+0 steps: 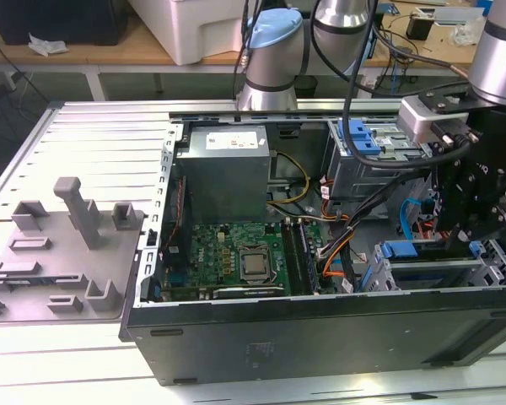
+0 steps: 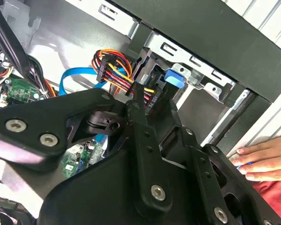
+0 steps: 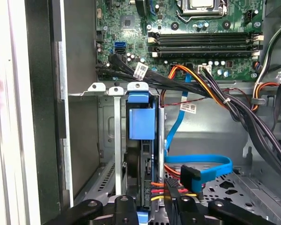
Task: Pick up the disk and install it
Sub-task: 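Insert the first disk wire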
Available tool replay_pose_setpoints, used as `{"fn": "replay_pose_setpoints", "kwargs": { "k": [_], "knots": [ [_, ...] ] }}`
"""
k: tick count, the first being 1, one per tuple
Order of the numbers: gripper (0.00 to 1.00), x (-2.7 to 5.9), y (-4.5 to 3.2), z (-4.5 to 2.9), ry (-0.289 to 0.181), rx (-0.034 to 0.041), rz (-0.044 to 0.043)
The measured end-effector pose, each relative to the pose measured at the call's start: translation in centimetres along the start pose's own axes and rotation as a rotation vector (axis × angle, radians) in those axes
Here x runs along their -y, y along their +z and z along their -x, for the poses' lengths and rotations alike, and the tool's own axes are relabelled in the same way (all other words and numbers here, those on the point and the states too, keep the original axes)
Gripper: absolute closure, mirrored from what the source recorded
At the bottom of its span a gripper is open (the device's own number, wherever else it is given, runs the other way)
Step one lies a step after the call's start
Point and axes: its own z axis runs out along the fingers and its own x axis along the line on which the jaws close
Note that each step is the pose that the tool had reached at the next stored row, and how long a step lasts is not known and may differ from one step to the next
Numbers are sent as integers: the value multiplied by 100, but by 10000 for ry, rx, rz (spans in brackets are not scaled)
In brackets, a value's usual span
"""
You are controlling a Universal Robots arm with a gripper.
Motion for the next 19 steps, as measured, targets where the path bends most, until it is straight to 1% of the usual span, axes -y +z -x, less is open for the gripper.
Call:
{"fn": "replay_pose_setpoints", "kwargs": {
  "k": [6, 10, 15, 17, 19],
  "knots": [
    [63, 10, -95, -9, -1, 0, 1],
    [63, 21, -207, -20, 0, 0, 0],
    [63, 30, -296, -29, 0, 0, 1],
    [63, 37, -359, -36, -1, -1, 1],
    [63, 40, -398, -40, 0, 0, 0]
  ]
}}
